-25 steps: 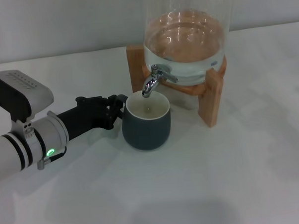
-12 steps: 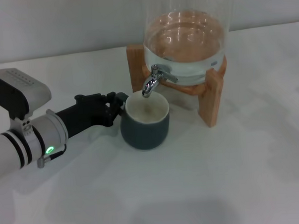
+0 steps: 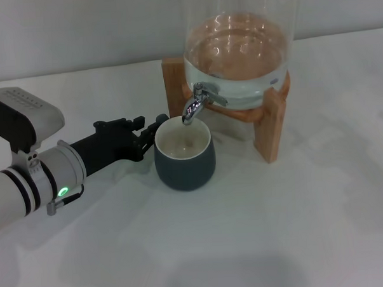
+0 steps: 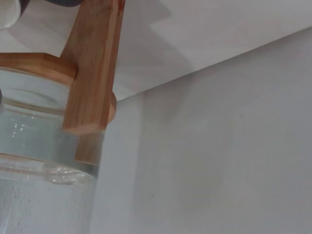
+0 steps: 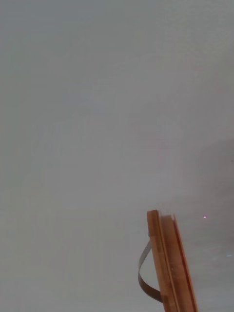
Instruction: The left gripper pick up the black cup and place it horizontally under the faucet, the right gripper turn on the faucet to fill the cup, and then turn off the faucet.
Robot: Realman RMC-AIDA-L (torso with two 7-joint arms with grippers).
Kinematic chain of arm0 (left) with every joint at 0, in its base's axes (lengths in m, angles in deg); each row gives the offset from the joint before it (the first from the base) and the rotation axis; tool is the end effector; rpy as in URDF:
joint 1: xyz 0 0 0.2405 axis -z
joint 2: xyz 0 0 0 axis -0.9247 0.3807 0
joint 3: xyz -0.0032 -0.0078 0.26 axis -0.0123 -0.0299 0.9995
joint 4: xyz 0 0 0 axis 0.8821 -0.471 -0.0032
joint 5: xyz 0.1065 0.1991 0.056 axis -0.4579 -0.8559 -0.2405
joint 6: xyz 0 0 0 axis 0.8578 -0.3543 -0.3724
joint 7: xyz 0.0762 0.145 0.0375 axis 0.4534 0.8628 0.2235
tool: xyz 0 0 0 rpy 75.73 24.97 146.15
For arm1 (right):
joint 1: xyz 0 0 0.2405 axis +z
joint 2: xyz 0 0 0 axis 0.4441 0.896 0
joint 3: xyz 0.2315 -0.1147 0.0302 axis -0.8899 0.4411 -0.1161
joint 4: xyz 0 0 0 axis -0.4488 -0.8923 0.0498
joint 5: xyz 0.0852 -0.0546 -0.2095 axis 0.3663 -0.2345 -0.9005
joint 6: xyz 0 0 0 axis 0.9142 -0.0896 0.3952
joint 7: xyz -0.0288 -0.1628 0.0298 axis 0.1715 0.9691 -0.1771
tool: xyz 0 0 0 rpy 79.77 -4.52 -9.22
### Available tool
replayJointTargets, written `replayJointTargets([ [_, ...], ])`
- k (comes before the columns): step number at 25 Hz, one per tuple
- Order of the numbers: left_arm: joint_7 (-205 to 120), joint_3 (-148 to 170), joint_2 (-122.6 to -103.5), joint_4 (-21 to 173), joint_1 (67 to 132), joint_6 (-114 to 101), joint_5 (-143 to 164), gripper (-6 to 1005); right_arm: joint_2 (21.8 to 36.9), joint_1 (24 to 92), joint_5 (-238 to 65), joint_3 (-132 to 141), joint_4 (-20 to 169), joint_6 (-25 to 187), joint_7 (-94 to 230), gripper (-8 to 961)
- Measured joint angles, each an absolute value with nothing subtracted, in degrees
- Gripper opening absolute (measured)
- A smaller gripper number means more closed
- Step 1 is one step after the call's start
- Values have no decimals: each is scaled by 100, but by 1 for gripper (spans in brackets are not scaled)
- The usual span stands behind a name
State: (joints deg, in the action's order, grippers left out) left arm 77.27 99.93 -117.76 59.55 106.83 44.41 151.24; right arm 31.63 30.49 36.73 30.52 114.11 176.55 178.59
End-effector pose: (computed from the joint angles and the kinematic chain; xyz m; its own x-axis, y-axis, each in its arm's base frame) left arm -0.2378 0.4178 -0.1326 0.8084 0.3328 0.4855 0.5436 -0.7385 -0.3990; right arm 0.3793 0.2732 0.1470 0.5345 0.0281 -0.8447 -0.7684 -0.4001 -0.4995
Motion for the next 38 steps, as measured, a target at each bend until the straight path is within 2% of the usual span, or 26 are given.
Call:
replayJointTargets([
  [11, 7694, 10066, -11758, 5904, 10570, 4432, 15092, 373, 3156, 3045, 3672, 3043, 11426, 17655, 17858, 687],
  [23, 7695, 9475, -11714, 4268, 9000, 4405, 15086, 444, 3154, 3034, 3672, 2973, 11463, 17678, 17824, 686],
  [29, 7695, 9046, -11741, 3752, 8501, 4487, 15153, 480, 3154, 3036, 3672, 2972, 11464, 17682, 17818, 686],
  [35, 7695, 8956, -11722, 3605, 8341, 4619, 15423, 653, 3154, 3009, 3669, 2914, 11452, 17690, 17837, 687],
  [38, 7705, 8916, -11722, 3612, 8340, 4622, 15439, 651, 3154, 2994, 3665, 2901, 11457, 17708, 17836, 687],
])
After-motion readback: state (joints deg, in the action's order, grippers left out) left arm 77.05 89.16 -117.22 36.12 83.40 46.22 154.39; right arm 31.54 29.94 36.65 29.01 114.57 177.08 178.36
